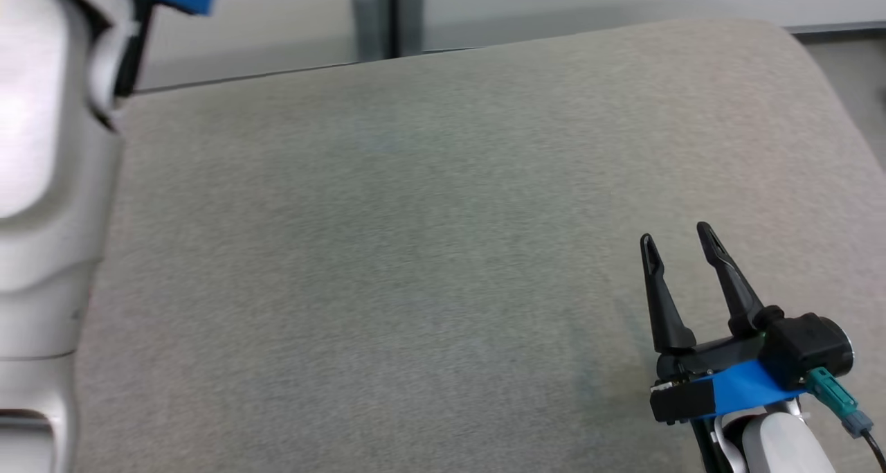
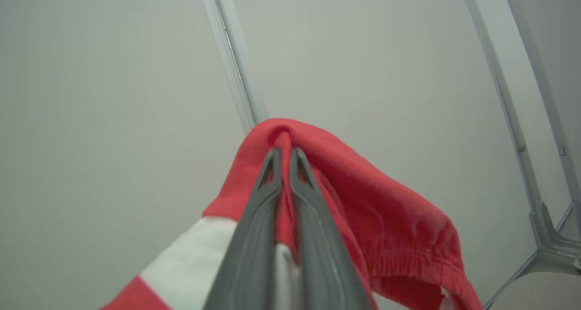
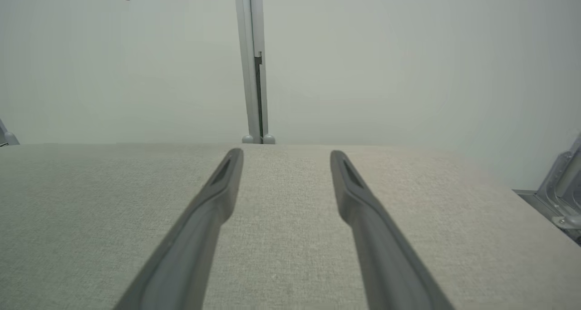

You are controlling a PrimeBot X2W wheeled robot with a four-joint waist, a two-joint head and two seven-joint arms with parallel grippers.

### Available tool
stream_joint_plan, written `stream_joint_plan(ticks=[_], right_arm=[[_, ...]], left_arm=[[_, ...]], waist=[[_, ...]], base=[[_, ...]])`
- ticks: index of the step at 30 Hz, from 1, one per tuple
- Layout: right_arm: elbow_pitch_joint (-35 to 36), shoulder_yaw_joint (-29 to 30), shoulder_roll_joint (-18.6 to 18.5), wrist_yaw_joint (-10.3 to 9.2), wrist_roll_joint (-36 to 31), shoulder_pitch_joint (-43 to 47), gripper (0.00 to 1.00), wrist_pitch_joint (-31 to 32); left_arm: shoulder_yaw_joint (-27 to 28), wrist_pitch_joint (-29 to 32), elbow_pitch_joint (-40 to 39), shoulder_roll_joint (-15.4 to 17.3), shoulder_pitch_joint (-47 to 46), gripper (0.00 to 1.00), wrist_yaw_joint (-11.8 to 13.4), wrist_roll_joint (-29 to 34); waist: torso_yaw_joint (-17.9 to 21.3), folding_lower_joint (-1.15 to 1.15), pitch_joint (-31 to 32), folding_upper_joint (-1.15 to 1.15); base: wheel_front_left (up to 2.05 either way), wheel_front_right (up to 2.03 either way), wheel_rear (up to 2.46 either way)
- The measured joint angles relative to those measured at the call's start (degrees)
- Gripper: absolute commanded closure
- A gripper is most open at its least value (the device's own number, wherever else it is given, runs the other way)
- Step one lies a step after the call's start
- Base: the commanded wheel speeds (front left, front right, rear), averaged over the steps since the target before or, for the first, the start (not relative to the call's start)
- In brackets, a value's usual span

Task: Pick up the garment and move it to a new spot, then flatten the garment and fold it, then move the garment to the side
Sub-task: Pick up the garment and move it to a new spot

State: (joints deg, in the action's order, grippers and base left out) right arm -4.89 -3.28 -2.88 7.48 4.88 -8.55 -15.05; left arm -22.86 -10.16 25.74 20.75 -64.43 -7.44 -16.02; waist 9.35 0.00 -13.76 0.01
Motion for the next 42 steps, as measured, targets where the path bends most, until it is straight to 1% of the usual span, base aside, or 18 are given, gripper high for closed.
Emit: stream_joint_plan(ticks=[5,9,14,16,22,24,27,31,32,33,35,37,39,42], right_arm=[[0.3,0.1,0.0,0.00,1.5,0.0,0.00,0.0],[0.5,0.6,0.0,0.00,2.3,0.0,0.00,0.0],[0.7,1.0,0.0,0.00,2.8,0.0,0.00,0.0],[0.8,1.0,0.0,0.00,2.8,0.0,0.00,0.0],[0.6,1.2,0.0,0.00,2.6,0.1,0.00,0.0],[0.6,1.2,0.1,0.00,2.3,0.1,0.00,0.0],[0.4,1.3,0.0,0.00,2.1,0.1,0.00,0.0],[0.2,1.3,0.1,0.00,1.7,0.3,0.00,0.0],[0.1,1.3,0.1,0.00,1.7,0.6,0.00,0.0],[-0.1,1.2,0.1,0.00,1.7,0.7,0.00,0.0],[-0.3,1.1,0.1,0.00,1.7,0.8,0.00,0.0],[-0.4,1.4,0.1,0.00,1.5,1.0,0.00,0.0],[-0.6,1.8,0.1,0.00,1.3,1.7,0.00,0.0],[-0.9,2.2,0.1,0.00,1.2,2.4,0.00,0.0]], left_arm=[[-5.3,2.1,-3.7,-3.6,-0.6,1.00,0.0,-1.3],[-7.8,2.0,-4.7,-5.8,1.5,1.00,0.0,-2.2],[-10.2,0.9,-4.5,-7.6,9.9,1.00,0.4,-3.4],[-10.8,-0.1,-3.8,-8.1,13.8,1.00,1.1,-4.3],[-12.9,-2.1,2.2,-9.1,26.0,1.00,1.8,-6.7],[-13.4,-2.8,4.4,-10.2,29.4,1.00,1.8,-7.5],[-15.0,-3.5,7.1,-11.7,33.1,1.00,1.7,-8.0],[-17.5,-4.1,9.7,-13.7,35.7,1.00,1.2,-7.9],[-18.2,-4.2,10.2,-14.2,36.0,0.53,1.1,-7.9],[-18.6,-4.2,10.8,-14.7,36.2,0.00,1.1,-7.9],[-18.5,-4.7,11.0,-15.4,36.1,0.00,1.2,-7.5],[-17.7,-4.8,10.0,-15.4,36.0,0.00,1.7,-6.9],[-15.7,-4.8,6.7,-15.2,35.8,0.00,2.4,-6.2],[-11.3,-4.9,1.5,-13.8,36.6,0.00,3.7,-5.2]], waist=[[4.0,0.00,0.2,0.00],[5.5,-0.01,-0.1,0.01],[5.2,0.00,-0.5,0.00],[4.9,0.00,-0.6,0.00],[3.9,0.00,-0.7,-0.01],[3.8,0.00,-0.7,0.00],[3.5,0.00,-0.6,0.00],[2.7,0.00,0.1,-0.01],[2.6,0.00,0.2,0.00],[2.4,0.00,0.5,0.00],[1.8,0.00,1.2,-0.01],[1.2,0.00,1.9,0.00],[0.3,0.00,2.6,0.00],[-1.0,0.00,3.7,0.00]], base=[[0.00,0.00,0.00],[0.00,0.00,0.00],[0.00,0.00,0.00],[0.00,0.00,0.00],[0.00,0.00,0.00],[0.00,0.00,0.00],[0.00,0.00,0.00],[0.00,0.00,0.00],[0.00,0.00,0.00],[0.00,0.00,0.00],[0.00,0.00,0.00],[0.00,0.00,0.00],[0.00,0.00,0.00],[0.00,0.00,0.00]])
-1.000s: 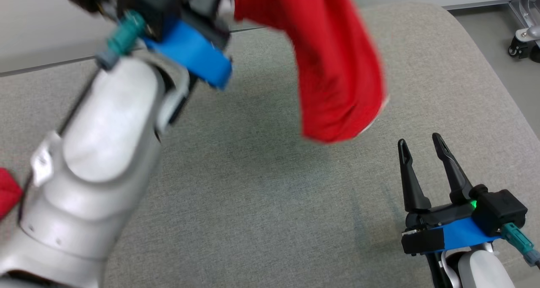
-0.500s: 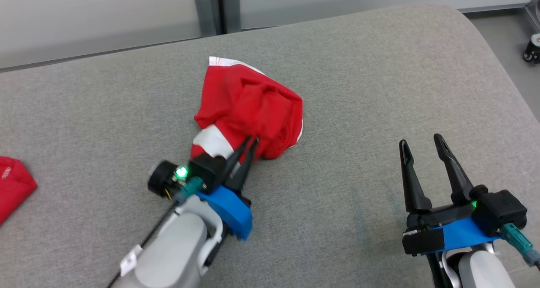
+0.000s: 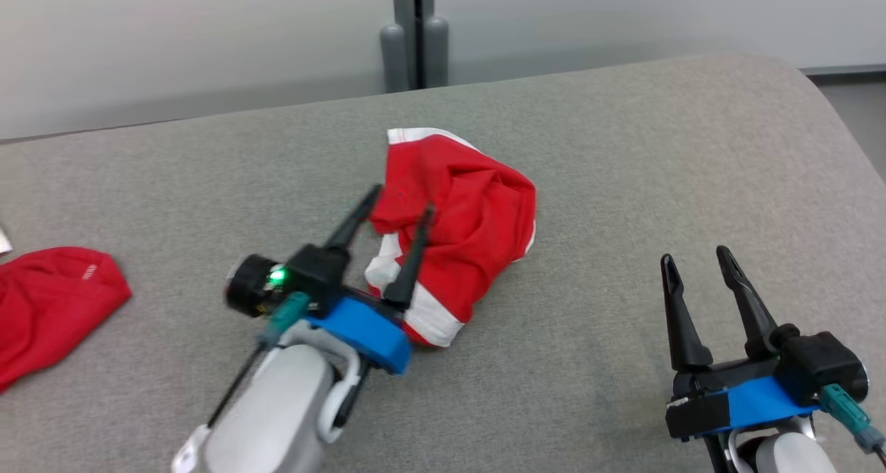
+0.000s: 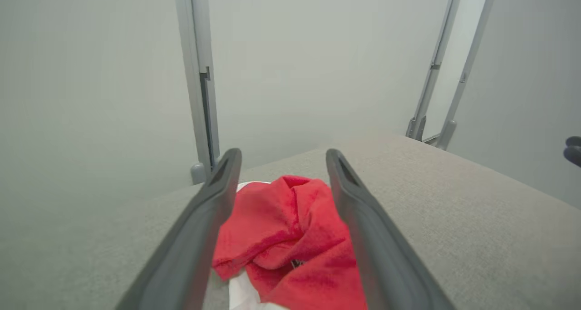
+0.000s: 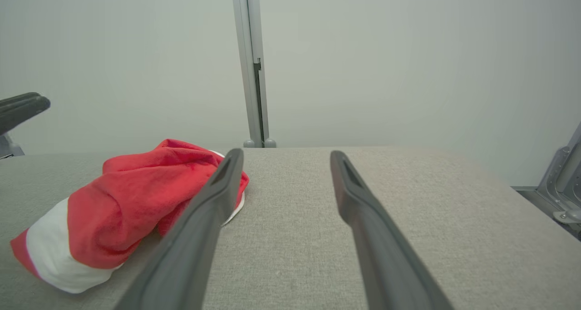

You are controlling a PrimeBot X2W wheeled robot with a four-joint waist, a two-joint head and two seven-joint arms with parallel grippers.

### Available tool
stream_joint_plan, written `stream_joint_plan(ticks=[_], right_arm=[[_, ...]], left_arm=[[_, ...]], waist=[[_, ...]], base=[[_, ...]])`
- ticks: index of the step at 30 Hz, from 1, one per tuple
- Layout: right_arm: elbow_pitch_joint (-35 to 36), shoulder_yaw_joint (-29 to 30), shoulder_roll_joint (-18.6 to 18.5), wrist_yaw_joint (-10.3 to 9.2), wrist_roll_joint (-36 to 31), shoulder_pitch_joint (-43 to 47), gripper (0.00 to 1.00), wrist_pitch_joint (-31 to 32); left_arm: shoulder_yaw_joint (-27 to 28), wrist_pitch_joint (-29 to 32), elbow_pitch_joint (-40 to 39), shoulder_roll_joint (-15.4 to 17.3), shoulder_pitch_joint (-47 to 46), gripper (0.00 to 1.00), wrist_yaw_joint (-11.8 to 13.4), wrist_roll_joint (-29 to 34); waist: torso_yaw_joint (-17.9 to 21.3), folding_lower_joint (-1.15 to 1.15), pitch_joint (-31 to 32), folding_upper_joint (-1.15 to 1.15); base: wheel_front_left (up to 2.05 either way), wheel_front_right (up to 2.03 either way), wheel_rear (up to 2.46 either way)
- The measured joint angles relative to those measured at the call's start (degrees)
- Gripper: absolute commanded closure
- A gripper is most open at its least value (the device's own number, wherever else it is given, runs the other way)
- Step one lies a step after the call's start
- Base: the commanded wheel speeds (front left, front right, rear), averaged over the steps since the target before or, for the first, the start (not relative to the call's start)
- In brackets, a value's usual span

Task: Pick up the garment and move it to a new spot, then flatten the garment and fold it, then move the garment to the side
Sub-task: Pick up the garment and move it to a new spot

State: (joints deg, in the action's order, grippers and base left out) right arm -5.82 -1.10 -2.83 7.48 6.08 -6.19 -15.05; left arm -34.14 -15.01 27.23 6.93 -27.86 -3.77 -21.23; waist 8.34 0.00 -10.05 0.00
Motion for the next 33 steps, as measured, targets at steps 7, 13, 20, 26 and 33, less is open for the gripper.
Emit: stream_joint_plan(ticks=[7,13,20,26,33], right_arm=[[-0.4,0.3,0.0,0.00,-0.5,1.1,0.00,0.0],[-0.7,0.4,0.0,0.00,-0.7,1.8,0.00,0.0],[-1.6,1.1,0.0,0.00,-0.9,3.1,0.00,0.0],[-2.8,1.6,0.0,0.00,-1.0,4.7,0.00,0.0],[-4.5,1.6,0.0,0.00,-1.0,7.1,0.00,0.0]], left_arm=[[13.4,-0.1,-10.6,4.1,7.8,0.00,2.9,2.6],[22.8,-0.1,-17.1,5.3,14.9,0.00,4.5,7.0],[32.0,-0.1,-21.8,3.3,23.7,0.00,4.6,9.9],[35.1,-0.1,-20.6,1.4,29.0,0.00,1.2,11.8],[36.2,-0.1,-18.1,-0.5,31.4,0.00,-1.3,12.7]], waist=[[-3.5,0.00,2.0,0.00],[-6.3,0.00,3.1,0.00],[-9.4,0.00,5.1,-0.01],[-11.1,0.00,7.2,0.00],[-11.8,0.00,9.5,0.00]], base=[[0.00,0.00,0.00],[0.00,0.00,0.00],[0.00,0.00,0.00],[0.00,0.00,0.00],[0.00,0.00,0.00]])
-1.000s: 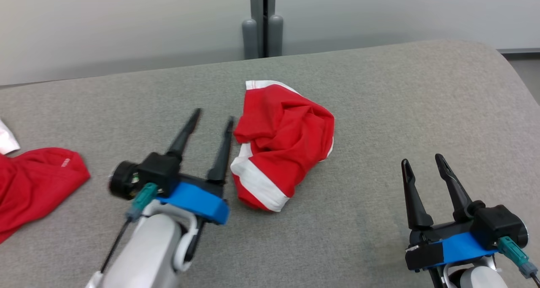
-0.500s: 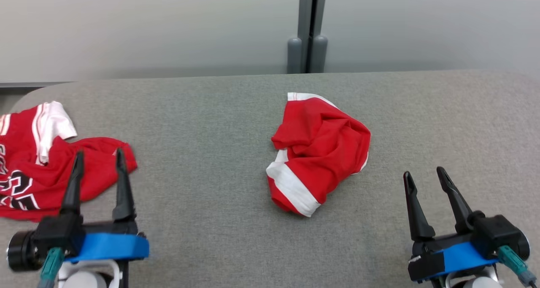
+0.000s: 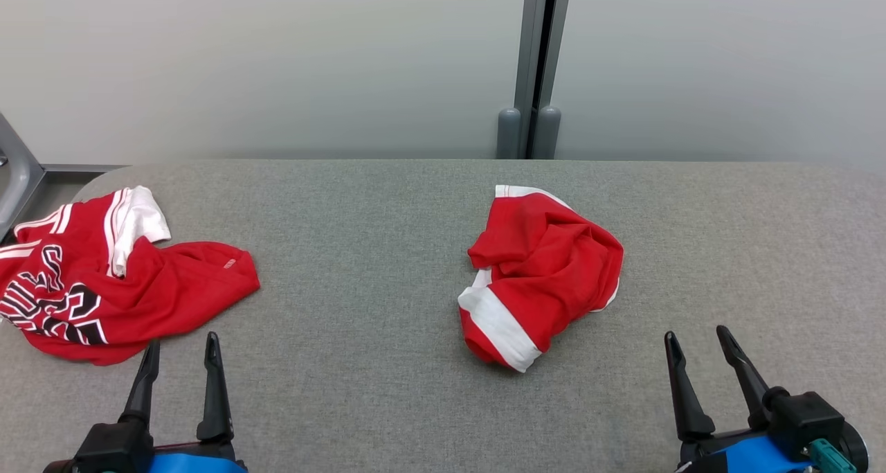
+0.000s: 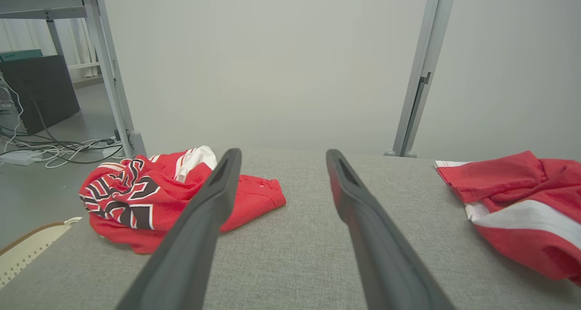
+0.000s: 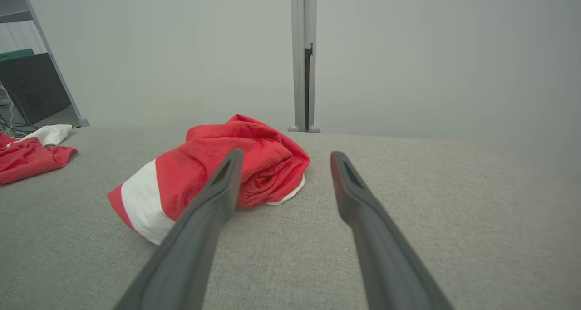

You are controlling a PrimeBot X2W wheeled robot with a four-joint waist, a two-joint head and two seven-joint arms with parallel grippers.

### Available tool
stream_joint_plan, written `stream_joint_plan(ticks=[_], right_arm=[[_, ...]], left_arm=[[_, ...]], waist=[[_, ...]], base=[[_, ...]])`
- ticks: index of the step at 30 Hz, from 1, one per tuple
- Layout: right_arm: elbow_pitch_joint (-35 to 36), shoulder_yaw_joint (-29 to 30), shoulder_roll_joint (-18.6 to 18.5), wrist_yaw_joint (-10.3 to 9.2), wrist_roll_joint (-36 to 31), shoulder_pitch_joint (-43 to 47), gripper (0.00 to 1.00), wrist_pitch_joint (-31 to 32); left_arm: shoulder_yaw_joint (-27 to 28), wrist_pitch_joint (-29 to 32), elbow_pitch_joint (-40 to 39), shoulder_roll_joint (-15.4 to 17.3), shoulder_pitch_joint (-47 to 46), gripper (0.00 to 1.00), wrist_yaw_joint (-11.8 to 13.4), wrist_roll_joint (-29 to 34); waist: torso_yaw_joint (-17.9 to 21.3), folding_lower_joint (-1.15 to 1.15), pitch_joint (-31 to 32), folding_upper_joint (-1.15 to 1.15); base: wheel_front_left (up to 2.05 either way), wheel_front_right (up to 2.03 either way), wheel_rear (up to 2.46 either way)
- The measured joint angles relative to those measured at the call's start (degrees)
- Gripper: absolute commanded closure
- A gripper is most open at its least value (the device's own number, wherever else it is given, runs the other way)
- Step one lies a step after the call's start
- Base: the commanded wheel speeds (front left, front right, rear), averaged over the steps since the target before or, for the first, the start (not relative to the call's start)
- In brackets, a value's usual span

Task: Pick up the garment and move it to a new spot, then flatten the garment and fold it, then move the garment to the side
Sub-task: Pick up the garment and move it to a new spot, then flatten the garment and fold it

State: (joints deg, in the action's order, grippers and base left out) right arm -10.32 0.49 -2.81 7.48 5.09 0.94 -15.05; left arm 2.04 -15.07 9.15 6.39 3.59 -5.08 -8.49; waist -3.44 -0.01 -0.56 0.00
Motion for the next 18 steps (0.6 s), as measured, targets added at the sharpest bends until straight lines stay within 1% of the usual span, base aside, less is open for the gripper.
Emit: stream_joint_plan(ticks=[5,18], right_arm=[[-0.4,0.1,0.0,0.00,0.0,0.7,0.00,0.0],[-1.4,0.4,0.0,0.00,0.1,0.8,0.00,0.0]], left_arm=[[1.1,0.0,1.9,-1.0,0.2,0.00,-0.5,0.4],[2.7,0.0,5.7,-1.6,0.3,0.00,-1.5,1.9]], waist=[[0.4,0.01,0.5,0.00],[1.9,0.01,0.6,-0.01]], base=[[0.00,0.00,0.00],[0.00,0.00,0.00]])
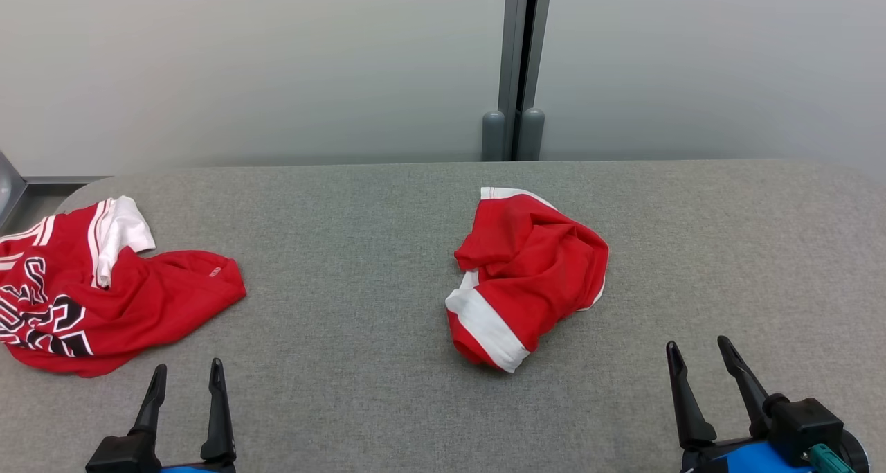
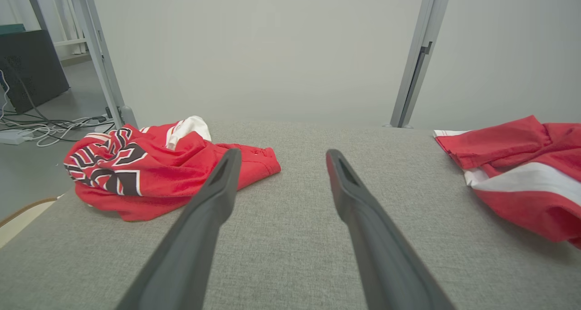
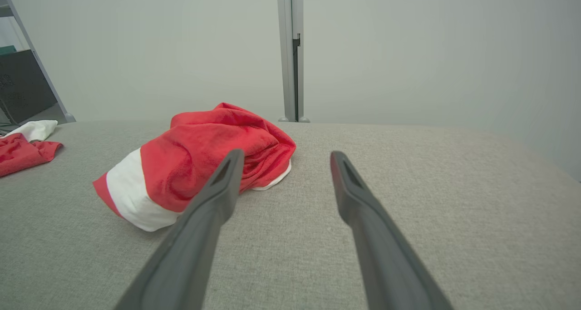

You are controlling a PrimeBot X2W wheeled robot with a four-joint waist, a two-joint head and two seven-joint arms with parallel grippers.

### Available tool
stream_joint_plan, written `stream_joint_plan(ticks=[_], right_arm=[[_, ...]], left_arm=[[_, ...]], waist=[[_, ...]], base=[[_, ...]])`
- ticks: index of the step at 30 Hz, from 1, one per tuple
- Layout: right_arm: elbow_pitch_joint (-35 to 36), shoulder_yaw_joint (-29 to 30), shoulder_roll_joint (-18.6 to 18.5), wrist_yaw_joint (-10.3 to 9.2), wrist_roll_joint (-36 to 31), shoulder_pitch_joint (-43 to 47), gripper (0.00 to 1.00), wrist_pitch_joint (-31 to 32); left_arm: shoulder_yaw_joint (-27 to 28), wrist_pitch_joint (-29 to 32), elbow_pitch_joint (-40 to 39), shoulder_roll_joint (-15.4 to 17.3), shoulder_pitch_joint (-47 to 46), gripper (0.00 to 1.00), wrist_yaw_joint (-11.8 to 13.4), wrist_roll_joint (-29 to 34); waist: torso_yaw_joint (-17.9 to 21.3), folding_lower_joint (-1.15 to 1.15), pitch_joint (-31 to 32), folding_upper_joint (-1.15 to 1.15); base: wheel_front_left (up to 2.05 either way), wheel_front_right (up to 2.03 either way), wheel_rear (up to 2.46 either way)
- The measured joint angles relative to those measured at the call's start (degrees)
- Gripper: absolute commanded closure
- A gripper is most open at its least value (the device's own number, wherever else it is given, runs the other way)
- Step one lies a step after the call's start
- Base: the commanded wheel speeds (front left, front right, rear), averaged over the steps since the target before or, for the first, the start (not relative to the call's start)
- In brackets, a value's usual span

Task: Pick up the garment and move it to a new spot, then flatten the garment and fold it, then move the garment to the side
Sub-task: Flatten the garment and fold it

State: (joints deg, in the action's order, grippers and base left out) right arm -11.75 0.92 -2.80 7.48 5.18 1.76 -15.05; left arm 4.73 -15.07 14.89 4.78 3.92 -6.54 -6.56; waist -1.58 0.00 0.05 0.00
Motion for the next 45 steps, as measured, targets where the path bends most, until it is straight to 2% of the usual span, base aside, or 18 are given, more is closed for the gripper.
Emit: stream_joint_plan(ticks=[22,31,37,45], right_arm=[[-0.8,-0.2,0.0,0.00,0.3,-0.4,0.00,0.0],[-2.6,-2.4,-0.3,0.01,-3.9,-12.0,0.00,0.0],[-8.7,-2.9,-3.2,0.00,-4.7,-23.3,0.00,0.0],[-26.6,-1.9,-5.6,0.00,-6.6,-32.5,0.00,0.0]], left_arm=[[1.5,0.0,0.5,-0.5,-0.3,0.00,-0.4,1.5],[0.5,0.0,0.0,-0.9,-3.0,0.00,-0.5,2.0],[-0.1,0.0,-1.1,-1.1,-5.6,0.00,-0.5,2.0],[-1.4,0.0,-2.0,-1.5,-8.8,0.00,-0.6,2.1]], waist=[[0.3,0.00,-0.2,0.00],[-0.9,0.00,-2.9,0.00],[-2.1,0.01,-6.6,0.00],[-4.4,0.01,-11.0,-0.01]], base=[[0.00,0.00,0.00],[0.00,0.00,0.00],[0.00,0.00,0.00],[0.00,0.00,0.00]])
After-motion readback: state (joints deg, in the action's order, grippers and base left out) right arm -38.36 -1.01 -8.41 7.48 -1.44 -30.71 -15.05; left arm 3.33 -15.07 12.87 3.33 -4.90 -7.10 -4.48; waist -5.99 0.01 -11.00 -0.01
